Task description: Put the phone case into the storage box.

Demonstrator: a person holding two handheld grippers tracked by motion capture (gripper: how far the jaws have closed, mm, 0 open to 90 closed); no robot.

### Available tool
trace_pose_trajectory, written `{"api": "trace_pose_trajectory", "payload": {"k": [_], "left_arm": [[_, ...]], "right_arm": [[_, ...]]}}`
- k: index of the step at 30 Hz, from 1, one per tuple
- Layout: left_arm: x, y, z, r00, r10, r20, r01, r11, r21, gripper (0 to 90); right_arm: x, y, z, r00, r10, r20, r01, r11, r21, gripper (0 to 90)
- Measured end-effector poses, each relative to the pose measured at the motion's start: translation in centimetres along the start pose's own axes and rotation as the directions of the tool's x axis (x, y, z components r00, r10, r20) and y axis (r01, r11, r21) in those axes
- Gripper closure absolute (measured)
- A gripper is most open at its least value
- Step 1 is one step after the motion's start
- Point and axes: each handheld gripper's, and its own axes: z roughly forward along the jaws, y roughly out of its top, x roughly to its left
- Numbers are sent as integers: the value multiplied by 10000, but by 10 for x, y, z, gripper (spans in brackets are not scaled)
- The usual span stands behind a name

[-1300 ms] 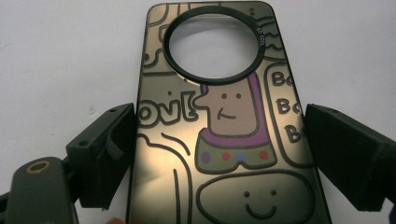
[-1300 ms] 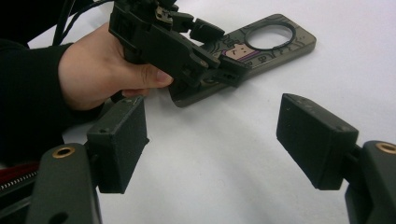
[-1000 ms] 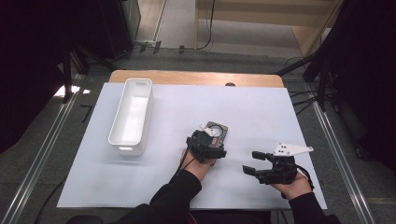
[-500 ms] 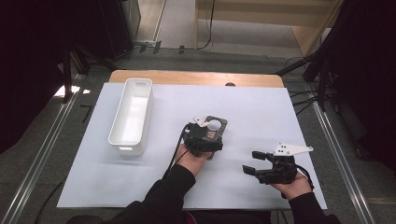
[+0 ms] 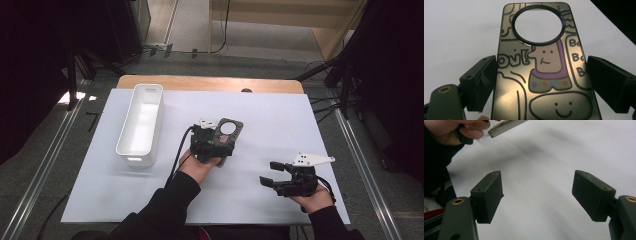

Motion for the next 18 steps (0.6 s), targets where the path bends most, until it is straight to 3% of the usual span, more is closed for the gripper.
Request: {"api": "trace_pose_trajectory", "payload": {"k": [5,15,18], "left_arm": [[6,4,-6,9986,-121,520,117,9999,66,115],[22,10,-17,9964,-295,792,296,9996,7,115],[28,12,-20,9947,-507,891,515,9986,-73,115]], "right_arm": [[0,0,1,10000,9,-11,-9,10000,30,238],[0,1,4,10000,53,-25,-53,10000,74,238],[0,1,4,10000,72,-26,-72,9999,110,238]]}}
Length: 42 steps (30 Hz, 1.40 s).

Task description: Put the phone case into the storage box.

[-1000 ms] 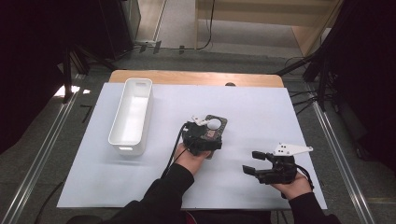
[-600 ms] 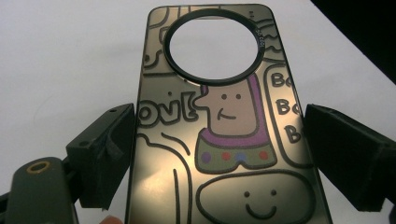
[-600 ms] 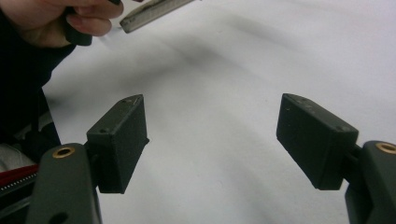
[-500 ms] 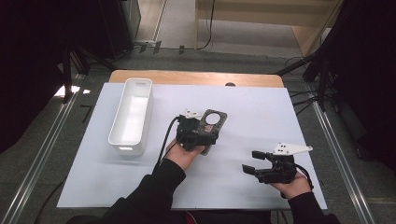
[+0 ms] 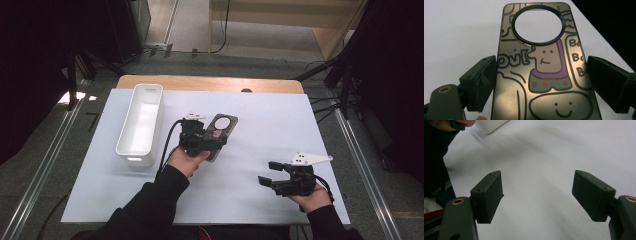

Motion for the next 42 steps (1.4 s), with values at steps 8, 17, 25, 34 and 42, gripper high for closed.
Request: {"api": "trace_pose_trajectory", "payload": {"k": [8,17,25,34,42], "left_arm": [[13,2,-5,9995,-297,147,300,9993,-222,115],[21,6,-1,9983,-547,212,557,9971,-527,114],[27,8,4,9964,-786,311,808,9937,-779,114],[26,7,7,9956,-896,288,921,9906,-1013,114],[24,4,11,9954,-928,221,947,9888,-1150,114]], "right_arm": [[-1,0,1,10000,41,6,-41,10000,-9,238],[-1,2,2,9999,120,12,-120,9999,2,237],[-2,4,3,9996,282,-4,-282,9996,-27,238],[-2,11,4,9957,925,-93,-926,9956,-152,238],[0,23,8,9918,1272,-105,-1274,9916,-216,239]]}}
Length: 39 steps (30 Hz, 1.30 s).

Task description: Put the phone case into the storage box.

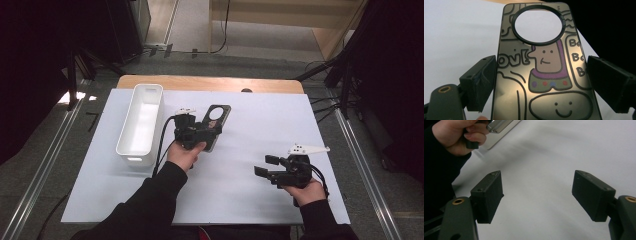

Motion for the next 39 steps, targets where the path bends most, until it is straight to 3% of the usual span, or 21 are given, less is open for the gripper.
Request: {"api": "trace_pose_trajectory", "payload": {"k": [5,13,29,39], "left_arm": [[-2,-2,0,10000,-35,-74,33,9997,-232,114],[-3,-5,2,10000,-47,-22,47,9999,-160,114],[-3,-7,3,9996,-273,87,274,9995,-142,114],[-3,-7,2,9992,-398,63,400,9987,-316,114]], "right_arm": [[0,6,2,9995,293,151,-293,9996,3,239],[-3,14,3,9971,643,414,-637,9978,-157,238],[-4,34,16,9912,1311,199,-1309,9913,-108,243],[-4,49,25,9913,1306,193,-1305,9914,-69,245]]}}
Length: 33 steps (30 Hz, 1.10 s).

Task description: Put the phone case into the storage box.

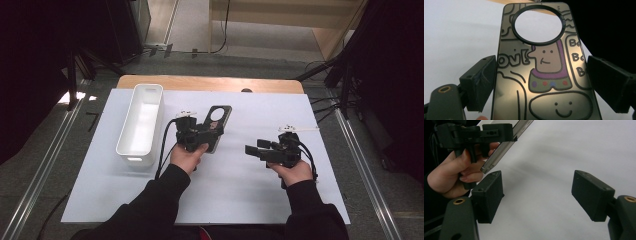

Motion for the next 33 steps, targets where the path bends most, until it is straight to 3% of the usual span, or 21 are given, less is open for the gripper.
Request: {"api": "trace_pose_trajectory", "payload": {"k": [23,29,33], "left_arm": [[2,-5,3,9997,-163,-158,161,9998,-99,114],[3,-8,4,9990,-427,-109,426,9990,-161,114],[1,-11,5,9992,-361,-154,359,9992,-183,114]], "right_arm": [[0,41,18,9974,651,313,-659,9976,229,254],[1,48,23,9973,571,459,-580,9982,166,254],[3,54,25,9969,563,547,-576,9981,220,254]]}}
